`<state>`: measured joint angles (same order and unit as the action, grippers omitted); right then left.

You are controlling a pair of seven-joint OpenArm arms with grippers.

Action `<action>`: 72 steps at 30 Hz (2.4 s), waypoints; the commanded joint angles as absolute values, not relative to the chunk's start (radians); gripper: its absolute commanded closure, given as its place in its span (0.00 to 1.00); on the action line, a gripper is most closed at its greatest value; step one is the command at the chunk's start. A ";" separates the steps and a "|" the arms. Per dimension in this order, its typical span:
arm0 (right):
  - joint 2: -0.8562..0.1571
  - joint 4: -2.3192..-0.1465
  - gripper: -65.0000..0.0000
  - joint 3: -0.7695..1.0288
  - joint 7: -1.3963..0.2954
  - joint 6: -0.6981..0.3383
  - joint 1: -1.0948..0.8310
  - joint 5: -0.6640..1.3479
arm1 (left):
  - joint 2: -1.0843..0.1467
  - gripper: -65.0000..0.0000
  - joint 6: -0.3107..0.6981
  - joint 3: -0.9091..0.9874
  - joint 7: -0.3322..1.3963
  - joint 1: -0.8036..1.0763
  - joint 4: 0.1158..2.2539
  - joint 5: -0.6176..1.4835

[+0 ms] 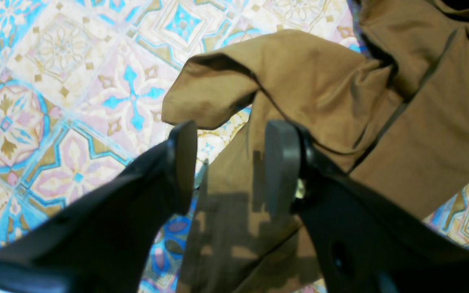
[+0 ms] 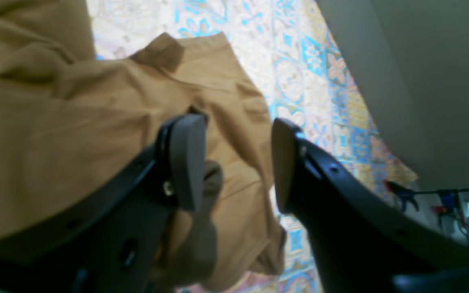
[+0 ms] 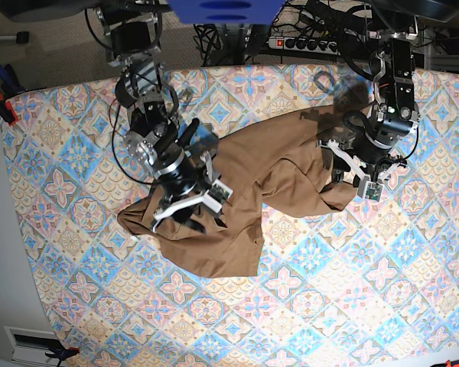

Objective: Layout the t-shirt on the table in an organized manner, then fold the t-shirt properly
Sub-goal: 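Grasp another edge of the brown shirt with the right gripper, then pull both held shirt edges apart to stretch the shirt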

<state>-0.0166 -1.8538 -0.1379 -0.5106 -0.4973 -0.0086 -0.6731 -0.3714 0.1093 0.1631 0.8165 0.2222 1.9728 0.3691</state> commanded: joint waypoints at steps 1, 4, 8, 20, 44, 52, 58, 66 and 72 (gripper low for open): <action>-0.012 -1.865 0.61 -0.140 -0.489 -0.483 0.008 -0.642 | -0.380 0.59 0.110 0.170 0.800 0.213 1.988 0.372; -0.012 -1.856 0.61 -0.140 -0.489 -0.483 0.008 -0.582 | -0.380 0.59 0.110 0.170 0.800 0.211 1.986 0.372; -0.012 -1.808 0.61 -0.143 -0.489 -0.483 0.008 -0.556 | -0.380 0.59 0.110 0.168 0.800 0.209 1.985 0.372; -0.012 -1.741 0.61 -0.147 -0.484 -0.483 0.004 -0.553 | -0.380 0.59 0.110 0.168 0.800 0.208 1.983 0.371; -0.012 -1.767 1.00 0.004 -0.410 -0.483 0.002 -0.559 | -0.343 0.59 0.111 0.166 0.800 0.206 1.951 0.371; 0.048 -1.896 1.00 0.229 -0.404 -0.481 -0.188 -0.552 | -0.348 0.59 0.111 0.120 0.800 0.206 1.949 0.369; 0.143 -1.899 1.00 0.481 -0.401 -0.479 -0.257 -0.484 | -0.346 0.59 0.111 0.119 0.802 0.213 1.952 0.369; 0.139 -1.897 1.00 0.647 -0.401 -0.483 -0.298 -0.283 | -0.329 0.58 0.209 0.119 0.802 0.309 2.058 0.404; 0.139 -1.897 1.00 0.647 -0.401 -0.483 -0.314 -0.283 | -0.288 0.58 0.277 0.120 0.802 0.328 2.055 0.506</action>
